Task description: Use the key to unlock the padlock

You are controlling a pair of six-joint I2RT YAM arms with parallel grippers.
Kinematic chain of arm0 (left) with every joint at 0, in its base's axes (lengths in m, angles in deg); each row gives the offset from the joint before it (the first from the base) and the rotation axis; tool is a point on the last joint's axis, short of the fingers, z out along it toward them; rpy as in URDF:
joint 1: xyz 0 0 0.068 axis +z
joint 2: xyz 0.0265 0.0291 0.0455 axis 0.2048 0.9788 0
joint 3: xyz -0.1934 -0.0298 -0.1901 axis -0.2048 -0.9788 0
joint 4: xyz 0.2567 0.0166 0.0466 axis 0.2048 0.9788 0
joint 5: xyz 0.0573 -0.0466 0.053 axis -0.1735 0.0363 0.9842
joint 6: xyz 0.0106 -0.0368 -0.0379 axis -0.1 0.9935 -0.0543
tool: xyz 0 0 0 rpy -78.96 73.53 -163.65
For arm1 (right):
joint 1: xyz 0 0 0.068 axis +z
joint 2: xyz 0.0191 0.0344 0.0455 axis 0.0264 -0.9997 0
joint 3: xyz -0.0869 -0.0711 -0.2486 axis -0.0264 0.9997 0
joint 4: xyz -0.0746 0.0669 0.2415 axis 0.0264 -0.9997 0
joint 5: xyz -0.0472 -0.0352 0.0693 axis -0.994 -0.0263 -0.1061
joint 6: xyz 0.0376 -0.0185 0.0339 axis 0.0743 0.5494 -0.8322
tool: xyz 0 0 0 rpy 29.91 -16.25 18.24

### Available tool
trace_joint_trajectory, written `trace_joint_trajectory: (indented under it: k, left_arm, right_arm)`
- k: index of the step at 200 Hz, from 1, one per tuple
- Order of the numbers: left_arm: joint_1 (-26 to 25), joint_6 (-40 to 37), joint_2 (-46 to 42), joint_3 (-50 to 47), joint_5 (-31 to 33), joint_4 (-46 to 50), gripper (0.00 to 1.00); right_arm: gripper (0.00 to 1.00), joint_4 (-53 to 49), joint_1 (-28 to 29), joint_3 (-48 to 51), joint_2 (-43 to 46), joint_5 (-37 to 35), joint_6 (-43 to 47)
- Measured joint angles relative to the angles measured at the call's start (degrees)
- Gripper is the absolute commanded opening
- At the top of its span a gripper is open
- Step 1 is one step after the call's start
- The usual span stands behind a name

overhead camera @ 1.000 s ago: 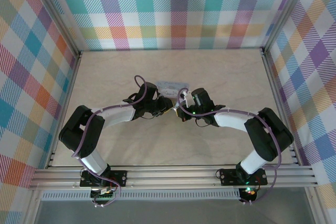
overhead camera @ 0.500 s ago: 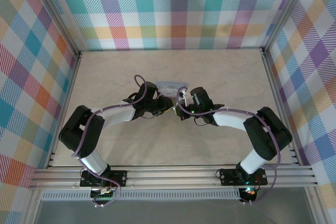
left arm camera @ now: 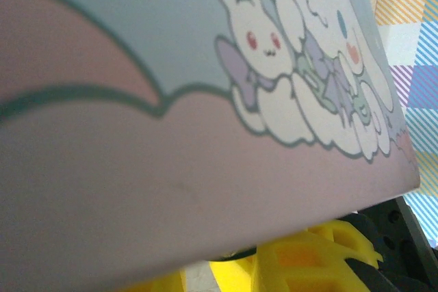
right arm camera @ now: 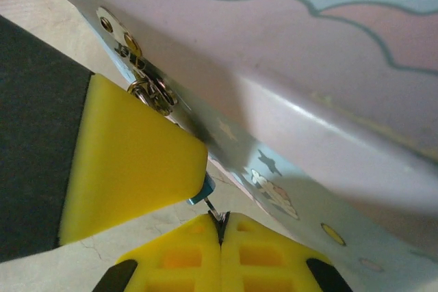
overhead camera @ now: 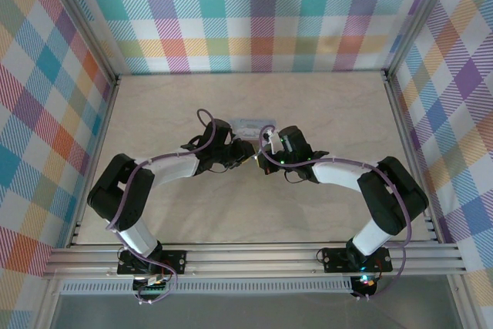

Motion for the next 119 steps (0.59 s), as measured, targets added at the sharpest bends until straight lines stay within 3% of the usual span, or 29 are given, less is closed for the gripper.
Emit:
trace_joint_trajectory:
  k: [36,119]
  left_arm:
    - [0.0,0.22,2.49,0.22,-1.29,-1.62,0.11]
    - [-0.74,0.22,5.68,0.44,-2.51,-2.36,0.29]
  right_arm:
    - [0.01,-1.92,0.0,-0.04,-0.74,-1.36,0.26]
    - [0.01,-7.23,0.0,-1.2,-2.54,-1.95,1.57]
